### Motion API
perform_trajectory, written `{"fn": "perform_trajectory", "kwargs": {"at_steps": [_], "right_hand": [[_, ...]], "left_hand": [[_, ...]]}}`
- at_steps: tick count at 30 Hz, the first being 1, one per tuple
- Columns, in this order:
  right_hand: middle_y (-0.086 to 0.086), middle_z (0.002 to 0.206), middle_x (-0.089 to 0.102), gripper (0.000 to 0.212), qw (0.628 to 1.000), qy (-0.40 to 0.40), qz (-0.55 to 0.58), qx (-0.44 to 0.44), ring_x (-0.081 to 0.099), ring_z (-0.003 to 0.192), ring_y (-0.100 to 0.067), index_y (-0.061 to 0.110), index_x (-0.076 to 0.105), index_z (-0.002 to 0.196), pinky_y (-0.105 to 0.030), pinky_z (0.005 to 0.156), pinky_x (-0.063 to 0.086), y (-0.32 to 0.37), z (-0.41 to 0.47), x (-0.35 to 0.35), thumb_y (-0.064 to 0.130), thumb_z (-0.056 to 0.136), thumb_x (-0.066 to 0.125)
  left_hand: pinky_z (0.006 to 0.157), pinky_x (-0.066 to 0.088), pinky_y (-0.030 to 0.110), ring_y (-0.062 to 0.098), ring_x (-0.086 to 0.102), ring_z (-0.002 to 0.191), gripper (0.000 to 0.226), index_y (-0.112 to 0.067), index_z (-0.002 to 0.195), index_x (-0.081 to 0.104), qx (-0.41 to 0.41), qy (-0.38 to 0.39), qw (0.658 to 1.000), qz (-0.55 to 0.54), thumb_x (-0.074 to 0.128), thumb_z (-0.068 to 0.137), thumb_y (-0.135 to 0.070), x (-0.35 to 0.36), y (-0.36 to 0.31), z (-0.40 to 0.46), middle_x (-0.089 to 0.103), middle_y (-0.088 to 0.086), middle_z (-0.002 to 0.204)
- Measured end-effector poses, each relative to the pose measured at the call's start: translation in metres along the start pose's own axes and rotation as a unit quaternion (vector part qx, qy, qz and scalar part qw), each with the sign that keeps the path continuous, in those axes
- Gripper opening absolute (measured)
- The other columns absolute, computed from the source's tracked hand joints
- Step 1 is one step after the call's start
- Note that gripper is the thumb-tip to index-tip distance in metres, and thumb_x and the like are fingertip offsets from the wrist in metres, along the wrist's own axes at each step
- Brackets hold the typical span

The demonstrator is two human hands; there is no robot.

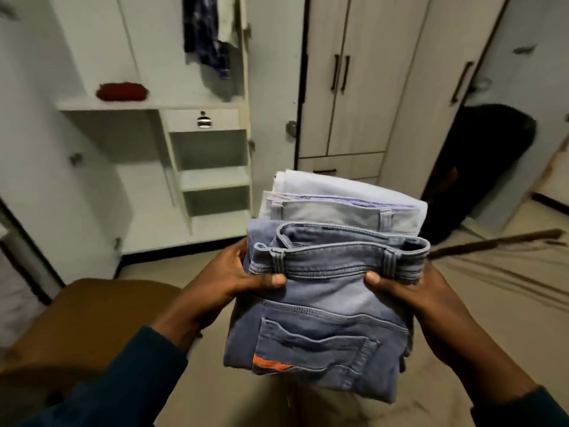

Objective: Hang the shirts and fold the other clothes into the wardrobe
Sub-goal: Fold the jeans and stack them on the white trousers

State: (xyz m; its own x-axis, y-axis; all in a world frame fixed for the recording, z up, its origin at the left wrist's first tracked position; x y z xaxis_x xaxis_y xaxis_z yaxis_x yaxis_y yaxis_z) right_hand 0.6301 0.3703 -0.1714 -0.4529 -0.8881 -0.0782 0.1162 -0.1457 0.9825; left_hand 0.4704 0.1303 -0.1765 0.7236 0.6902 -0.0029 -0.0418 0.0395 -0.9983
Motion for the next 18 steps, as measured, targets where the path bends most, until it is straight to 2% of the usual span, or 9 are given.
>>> {"fn": "perform_trajectory", "kwargs": {"at_steps": [3, 7, 10, 12, 15, 18], "right_hand": [[0.003, 0.120, 0.072, 0.059, 0.999, 0.051, 0.001, -0.005, 0.068, 0.112, -0.017, 0.019, 0.062, 0.127, -0.038, 0.096, 0.052, 0.001, 0.066, 0.045, 0.018, 0.072, 0.084], [0.004, 0.118, 0.073, 0.060, 0.996, 0.092, 0.018, -0.003, 0.069, 0.109, -0.015, 0.020, 0.060, 0.129, -0.027, 0.090, 0.057, 0.002, 0.153, 0.105, 0.016, 0.074, 0.084], [0.005, 0.117, 0.073, 0.062, 0.995, 0.103, 0.019, 0.002, 0.070, 0.107, -0.015, 0.023, 0.061, 0.128, -0.031, 0.087, 0.058, 0.002, 0.204, 0.140, 0.024, 0.071, 0.086], [0.006, 0.115, 0.074, 0.058, 0.993, 0.113, 0.027, 0.003, 0.071, 0.105, -0.013, 0.024, 0.061, 0.126, -0.030, 0.088, 0.059, 0.003, 0.238, 0.159, 0.019, 0.074, 0.086], [0.006, 0.112, 0.075, 0.061, 0.992, 0.120, 0.044, 0.002, 0.071, 0.103, -0.012, 0.022, 0.062, 0.125, -0.020, 0.080, 0.057, 0.002, 0.293, 0.182, 0.010, 0.071, 0.087], [0.008, 0.113, 0.074, 0.062, 0.989, 0.139, 0.049, -0.002, 0.071, 0.104, -0.011, 0.027, 0.063, 0.124, -0.024, 0.079, 0.058, 0.000, 0.356, 0.202, 0.024, 0.065, 0.082]], "left_hand": [[0.093, 0.057, 0.032, 0.024, 0.068, 0.113, 0.079, -0.012, 0.129, 0.060, 0.004, -0.051, 0.999, 0.012, 0.088, 0.057, -0.026, -0.058, -0.005, 0.020, 0.072, 0.004, 0.121], [0.096, 0.055, 0.038, 0.024, 0.068, 0.113, 0.081, -0.013, 0.130, 0.059, 0.007, -0.098, 0.995, 0.025, 0.089, 0.056, -0.030, -0.136, -0.014, 0.057, 0.071, 0.004, 0.122], [0.095, 0.055, 0.037, 0.025, 0.068, 0.113, 0.082, -0.013, 0.129, 0.060, 0.009, -0.126, 0.992, 0.032, 0.090, 0.056, -0.032, -0.184, -0.021, 0.089, 0.072, 0.005, 0.122], [0.094, 0.055, 0.037, 0.025, 0.068, 0.113, 0.083, -0.012, 0.129, 0.060, 0.009, -0.136, 0.990, 0.036, 0.091, 0.055, -0.034, -0.210, -0.025, 0.111, 0.072, 0.005, 0.122], [0.086, 0.057, 0.030, 0.025, 0.070, 0.110, 0.078, -0.011, 0.126, 0.061, 0.012, -0.154, 0.988, 0.022, 0.089, 0.055, -0.030, -0.246, -0.028, 0.147, 0.073, 0.005, 0.119], [0.082, 0.057, 0.026, 0.024, 0.071, 0.107, 0.073, -0.012, 0.123, 0.064, 0.018, -0.164, 0.986, 0.014, 0.086, 0.056, -0.029, -0.279, -0.033, 0.191, 0.074, 0.005, 0.116]]}}
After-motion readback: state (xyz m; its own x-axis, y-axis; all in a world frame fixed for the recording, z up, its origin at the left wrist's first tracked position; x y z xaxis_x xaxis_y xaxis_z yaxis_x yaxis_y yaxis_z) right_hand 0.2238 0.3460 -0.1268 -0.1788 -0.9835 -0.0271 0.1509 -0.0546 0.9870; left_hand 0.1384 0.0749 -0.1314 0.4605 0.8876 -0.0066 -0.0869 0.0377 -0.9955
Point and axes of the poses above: each hand's wrist, its own z-axis towards the middle knuckle, its own x-axis out of the palm, y = z × x, the point moved 1 cm from there along z, towards the middle knuckle
